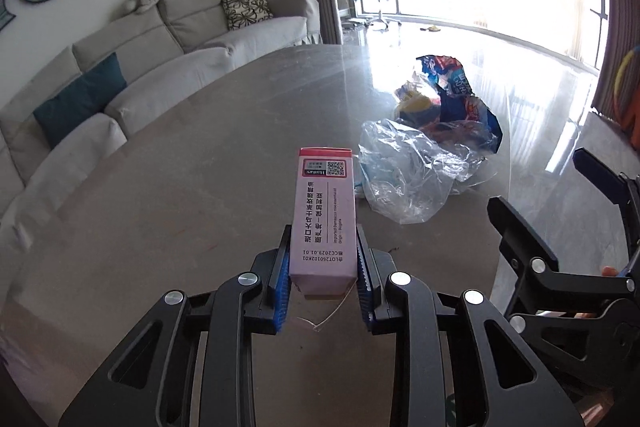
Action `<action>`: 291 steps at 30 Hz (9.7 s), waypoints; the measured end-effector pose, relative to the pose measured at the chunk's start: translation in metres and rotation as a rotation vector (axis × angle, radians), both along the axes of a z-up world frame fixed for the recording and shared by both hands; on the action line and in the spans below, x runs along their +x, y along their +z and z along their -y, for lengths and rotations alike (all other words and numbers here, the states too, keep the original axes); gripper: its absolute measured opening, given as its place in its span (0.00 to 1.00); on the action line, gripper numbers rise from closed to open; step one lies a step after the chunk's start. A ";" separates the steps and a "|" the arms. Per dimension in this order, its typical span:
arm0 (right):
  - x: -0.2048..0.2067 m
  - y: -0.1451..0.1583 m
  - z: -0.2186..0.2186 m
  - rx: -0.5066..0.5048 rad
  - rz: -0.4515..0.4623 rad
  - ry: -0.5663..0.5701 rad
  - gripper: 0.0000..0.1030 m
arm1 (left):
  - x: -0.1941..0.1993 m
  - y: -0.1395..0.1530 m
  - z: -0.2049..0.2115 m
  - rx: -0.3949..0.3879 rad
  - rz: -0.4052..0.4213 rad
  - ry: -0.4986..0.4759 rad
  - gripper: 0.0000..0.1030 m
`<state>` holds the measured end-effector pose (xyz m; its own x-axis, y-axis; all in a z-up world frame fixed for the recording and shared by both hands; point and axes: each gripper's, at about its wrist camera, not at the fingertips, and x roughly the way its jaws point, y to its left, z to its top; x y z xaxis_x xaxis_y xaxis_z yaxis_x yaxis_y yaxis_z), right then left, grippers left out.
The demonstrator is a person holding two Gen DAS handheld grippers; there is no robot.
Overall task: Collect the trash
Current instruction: 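Grasp the clear plastic bag with the right gripper while the left holds the box, then carry pink box and plastic bag to the white bin and release them, then return to the table and grasp the blue-filled plastic bag with the left gripper, then grasp the colourful snack wrapper bag with the right gripper while the left holds the blue bag, then carry both bags over the white bin and open both grippers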
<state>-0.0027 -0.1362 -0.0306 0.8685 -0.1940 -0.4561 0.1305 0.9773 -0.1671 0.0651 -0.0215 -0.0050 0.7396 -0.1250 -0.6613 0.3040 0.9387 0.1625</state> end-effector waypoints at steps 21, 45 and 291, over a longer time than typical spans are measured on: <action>0.082 -0.046 -0.056 -0.048 -0.247 0.143 0.37 | -0.020 0.038 -0.035 -0.128 0.075 0.123 0.28; -0.087 0.071 -0.008 0.001 -0.089 0.096 0.16 | -0.102 0.042 0.014 -0.181 0.051 0.044 0.28; -0.247 0.041 0.133 0.072 -0.140 -0.284 0.21 | -0.201 -0.052 0.177 -0.005 -0.133 -0.184 0.97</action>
